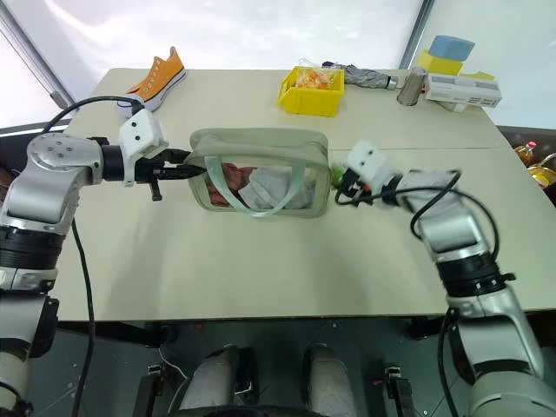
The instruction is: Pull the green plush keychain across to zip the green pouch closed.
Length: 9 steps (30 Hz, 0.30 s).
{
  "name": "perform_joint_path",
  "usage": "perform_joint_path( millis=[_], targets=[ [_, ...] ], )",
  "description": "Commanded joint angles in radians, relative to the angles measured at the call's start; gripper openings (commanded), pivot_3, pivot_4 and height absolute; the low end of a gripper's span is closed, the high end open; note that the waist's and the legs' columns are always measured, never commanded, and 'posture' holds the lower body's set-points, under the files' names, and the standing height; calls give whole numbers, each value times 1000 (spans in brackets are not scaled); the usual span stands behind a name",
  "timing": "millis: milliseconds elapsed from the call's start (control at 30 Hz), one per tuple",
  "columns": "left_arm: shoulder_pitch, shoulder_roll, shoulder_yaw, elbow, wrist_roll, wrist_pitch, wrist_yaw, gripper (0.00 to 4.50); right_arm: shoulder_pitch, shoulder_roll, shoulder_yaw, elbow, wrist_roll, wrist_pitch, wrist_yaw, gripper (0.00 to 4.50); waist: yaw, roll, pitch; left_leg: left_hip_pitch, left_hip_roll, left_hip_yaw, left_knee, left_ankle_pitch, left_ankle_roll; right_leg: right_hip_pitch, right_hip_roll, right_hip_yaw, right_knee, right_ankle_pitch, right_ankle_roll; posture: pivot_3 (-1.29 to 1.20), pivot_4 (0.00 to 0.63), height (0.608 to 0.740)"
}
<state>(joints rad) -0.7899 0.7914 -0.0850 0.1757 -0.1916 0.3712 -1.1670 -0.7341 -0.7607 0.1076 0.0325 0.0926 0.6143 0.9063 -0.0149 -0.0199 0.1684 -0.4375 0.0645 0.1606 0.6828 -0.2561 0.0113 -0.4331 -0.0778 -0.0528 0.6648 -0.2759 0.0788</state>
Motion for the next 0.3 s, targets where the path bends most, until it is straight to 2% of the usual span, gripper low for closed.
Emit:
perform_joint_path(
  millis=[33,100,133,300],
  targets=[
    [-55,67,109,14,-97,101,-49,3148,-98,-100,-79,-18,100,37,148,3588,0,0,0,0,0,0,0,0,0,-1,0,0,0,0,0,0,150,740],
    [-85,98,142,41,-123,146,-53,4190,-140,-144,-94,-27,147,65,212,4499,0,0,0,-1,1,0,0,0,0,-1,0,0,0,0,0,0,150,740],
    [-98,111,151,51,-124,159,-47,4481,-154,-161,-97,-32,162,74,233,4500,0,0,0,-2,1,-1,0,0,0,-1,0,-1,0,0,0,0,150,740],
    [-131,142,176,82,-147,203,-55,4481,-204,-164,-112,-67,239,157,258,4500,0,0,0,-1,0,-1,0,0,0,-1,-1,-1,0,0,0,0,150,740]
  ],
)
